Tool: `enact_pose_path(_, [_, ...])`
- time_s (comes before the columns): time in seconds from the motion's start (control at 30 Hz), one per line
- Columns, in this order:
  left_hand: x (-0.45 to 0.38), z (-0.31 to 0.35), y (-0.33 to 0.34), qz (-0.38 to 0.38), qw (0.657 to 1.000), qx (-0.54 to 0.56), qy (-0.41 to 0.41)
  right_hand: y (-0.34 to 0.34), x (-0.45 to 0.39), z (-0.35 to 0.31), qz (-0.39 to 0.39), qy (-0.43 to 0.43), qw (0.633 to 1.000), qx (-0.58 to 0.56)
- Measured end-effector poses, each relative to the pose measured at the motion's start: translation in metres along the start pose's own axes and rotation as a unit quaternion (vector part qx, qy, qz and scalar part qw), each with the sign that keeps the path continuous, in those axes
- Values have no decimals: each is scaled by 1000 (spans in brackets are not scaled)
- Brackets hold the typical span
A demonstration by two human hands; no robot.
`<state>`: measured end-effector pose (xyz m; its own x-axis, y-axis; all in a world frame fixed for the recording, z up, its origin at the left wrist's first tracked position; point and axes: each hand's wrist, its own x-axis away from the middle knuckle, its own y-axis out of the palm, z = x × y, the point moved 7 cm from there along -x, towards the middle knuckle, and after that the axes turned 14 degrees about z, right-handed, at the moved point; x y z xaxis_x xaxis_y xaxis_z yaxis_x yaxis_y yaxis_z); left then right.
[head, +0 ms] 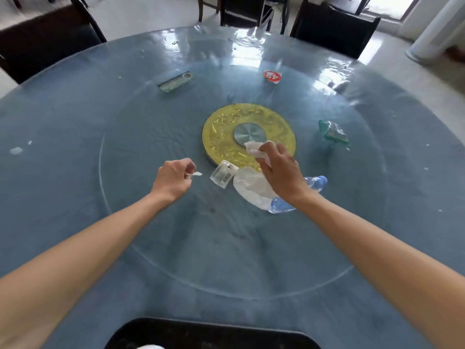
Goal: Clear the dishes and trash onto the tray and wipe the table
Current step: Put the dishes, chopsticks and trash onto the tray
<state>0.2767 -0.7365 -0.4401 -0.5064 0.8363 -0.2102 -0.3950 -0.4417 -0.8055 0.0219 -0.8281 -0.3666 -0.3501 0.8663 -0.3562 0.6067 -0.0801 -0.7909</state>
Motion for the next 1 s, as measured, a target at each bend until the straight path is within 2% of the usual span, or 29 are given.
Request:
enact_pose_path(0.1, [35,29,-32,11,997,77,5,-37,36,-18,32,11,999,-29])
enact_pose_path(0.23, [99,64,-73,15,981,191,-32,-80,104,-32,61,55,993,-84])
enact_pose_path(0.37, [179,83,-89,-32,959,268,-91,-107,184,-31,69,88,991,-78])
enact_pose_path(0.57, [300,80,-64,-124,942,271,-154,-116,305,-14,54,174,980,-83])
enact_pose_path(0.73, [385,72,-32,-184,933,244,-191,-96,391,1,47,237,969,-60])
enact_pose_path(0.87, [425,57,-12,-191,937,215,-196,-71,442,4,19,238,970,-38])
enact_pose_path(1.0, [441,52,-6,-171,953,201,-149,-55,471,5,-15,243,969,-37])
